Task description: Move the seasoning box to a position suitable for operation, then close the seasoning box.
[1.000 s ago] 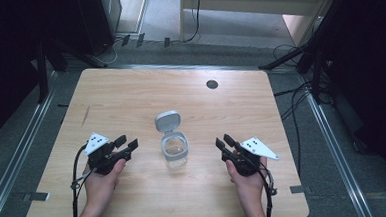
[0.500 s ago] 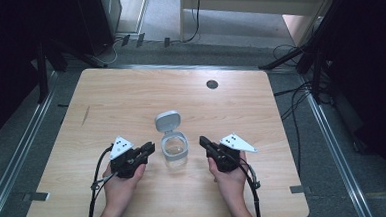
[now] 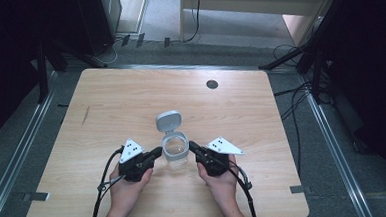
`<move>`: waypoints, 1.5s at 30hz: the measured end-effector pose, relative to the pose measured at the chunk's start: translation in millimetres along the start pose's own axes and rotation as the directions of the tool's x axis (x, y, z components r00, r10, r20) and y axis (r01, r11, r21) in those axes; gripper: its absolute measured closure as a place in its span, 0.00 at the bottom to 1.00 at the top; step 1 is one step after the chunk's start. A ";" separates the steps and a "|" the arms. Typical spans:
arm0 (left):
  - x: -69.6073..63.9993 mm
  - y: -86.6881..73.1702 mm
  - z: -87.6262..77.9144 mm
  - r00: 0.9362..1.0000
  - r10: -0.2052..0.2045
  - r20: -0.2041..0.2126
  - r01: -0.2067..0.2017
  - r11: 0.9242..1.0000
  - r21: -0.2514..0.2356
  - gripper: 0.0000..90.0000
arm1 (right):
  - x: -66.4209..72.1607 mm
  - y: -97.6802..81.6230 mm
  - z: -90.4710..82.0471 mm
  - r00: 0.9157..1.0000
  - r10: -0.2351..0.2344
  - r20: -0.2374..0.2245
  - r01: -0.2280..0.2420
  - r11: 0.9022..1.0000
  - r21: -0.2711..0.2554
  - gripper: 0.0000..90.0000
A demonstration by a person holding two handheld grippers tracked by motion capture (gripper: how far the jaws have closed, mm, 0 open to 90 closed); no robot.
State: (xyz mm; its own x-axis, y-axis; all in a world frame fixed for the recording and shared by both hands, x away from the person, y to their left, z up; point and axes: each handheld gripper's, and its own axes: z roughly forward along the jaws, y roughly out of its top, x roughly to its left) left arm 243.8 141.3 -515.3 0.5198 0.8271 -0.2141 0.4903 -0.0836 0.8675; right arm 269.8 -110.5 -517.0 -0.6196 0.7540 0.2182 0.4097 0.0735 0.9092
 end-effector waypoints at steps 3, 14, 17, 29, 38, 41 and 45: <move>1.6 0.1 -1.9 1.000 -0.002 -0.006 0.002 1.000 -0.001 1.00 | 4.8 -2.8 -2.3 1.000 0.000 -0.006 0.000 1.000 0.004 1.00; 12.1 -3.6 -7.3 1.000 -0.017 0.003 0.017 1.000 -0.001 0.97 | 17.2 -11.4 -6.0 0.998 -0.050 0.038 0.049 0.999 0.019 1.00; 24.4 -6.9 -11.1 0.999 -0.040 -0.009 0.040 0.999 -0.011 0.84 | 12.7 -8.6 -7.6 0.996 -0.054 0.065 0.054 0.999 0.005 1.00; 114.7 -48.5 -79.6 0.970 -0.142 -0.195 0.123 0.987 -0.105 0.39 | -25.3 34.5 8.0 0.993 0.005 0.116 -0.006 1.000 0.003 1.00; 137.8 -52.9 -85.9 0.944 -0.225 -0.242 0.192 0.970 -0.150 0.37 | -26.6 70.9 27.6 0.994 -0.016 0.104 0.018 1.000 -0.018 1.00; 132.1 -52.2 -82.2 0.948 -0.183 -0.259 0.153 0.980 -0.129 0.37 | -28.2 86.9 37.7 0.997 -0.023 0.075 0.024 1.000 -0.015 0.99; 132.5 -52.0 -81.6 0.948 -0.189 -0.257 0.161 0.979 -0.126 0.38 | -25.8 94.8 42.9 0.998 -0.039 0.058 0.039 0.999 -0.013 0.99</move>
State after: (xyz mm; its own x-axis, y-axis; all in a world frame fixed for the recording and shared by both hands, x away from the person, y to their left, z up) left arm 230.1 300.6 -552.1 0.2201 0.9427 -0.2508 0.4757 0.1208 0.8713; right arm 353.3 -94.9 -451.7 -0.5952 0.7870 0.1621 0.3761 0.0946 0.9217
